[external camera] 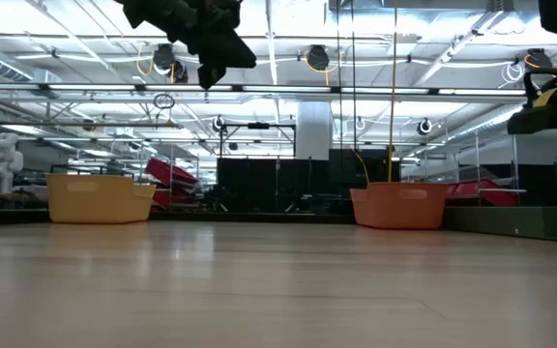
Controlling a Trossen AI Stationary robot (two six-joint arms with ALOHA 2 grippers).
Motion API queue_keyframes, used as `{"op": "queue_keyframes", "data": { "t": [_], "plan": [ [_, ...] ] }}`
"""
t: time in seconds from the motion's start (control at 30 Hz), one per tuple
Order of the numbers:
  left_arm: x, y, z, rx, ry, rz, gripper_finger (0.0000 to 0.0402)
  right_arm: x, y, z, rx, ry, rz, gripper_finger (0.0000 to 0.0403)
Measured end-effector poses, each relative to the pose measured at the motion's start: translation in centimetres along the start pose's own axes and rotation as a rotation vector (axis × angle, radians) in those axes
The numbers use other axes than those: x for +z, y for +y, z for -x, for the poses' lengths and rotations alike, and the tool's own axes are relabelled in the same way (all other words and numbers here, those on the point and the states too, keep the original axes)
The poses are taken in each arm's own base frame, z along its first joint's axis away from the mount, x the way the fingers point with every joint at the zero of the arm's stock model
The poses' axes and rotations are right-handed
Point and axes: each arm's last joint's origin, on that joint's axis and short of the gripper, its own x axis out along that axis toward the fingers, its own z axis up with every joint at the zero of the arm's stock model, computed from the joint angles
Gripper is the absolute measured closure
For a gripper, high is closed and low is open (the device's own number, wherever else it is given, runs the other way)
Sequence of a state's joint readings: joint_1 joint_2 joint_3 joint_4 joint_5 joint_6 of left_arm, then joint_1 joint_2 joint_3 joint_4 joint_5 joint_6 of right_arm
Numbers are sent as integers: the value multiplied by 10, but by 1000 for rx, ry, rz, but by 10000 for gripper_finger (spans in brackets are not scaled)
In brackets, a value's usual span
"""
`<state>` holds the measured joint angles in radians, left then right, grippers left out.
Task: Sort batteries
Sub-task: Put the silver battery into the yellow bin
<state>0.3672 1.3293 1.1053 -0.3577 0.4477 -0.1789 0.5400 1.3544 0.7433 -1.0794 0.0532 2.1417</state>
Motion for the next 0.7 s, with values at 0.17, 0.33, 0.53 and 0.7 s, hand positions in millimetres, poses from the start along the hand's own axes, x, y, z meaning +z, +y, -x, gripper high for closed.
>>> {"op": "queue_keyframes", "data": {
  "t": [0.17, 0.33, 0.53, 0.7],
  "plan": [
    [0, 0, 0, 5, 1, -53, 352, 0, 0, 0, 12, -18, 52, 403],
    [2, 1, 0, 60, -23, -102, 352, -3, 6, 0, 70, 9, 95, 403],
    [9, 2, 0, 140, -101, -143, 352, -5, 4, 0, 96, -42, 203, 403],
    [12, 3, -1, 169, -139, -91, 352, -8, 2, 1, 104, -75, 343, 403]
  ]
}}
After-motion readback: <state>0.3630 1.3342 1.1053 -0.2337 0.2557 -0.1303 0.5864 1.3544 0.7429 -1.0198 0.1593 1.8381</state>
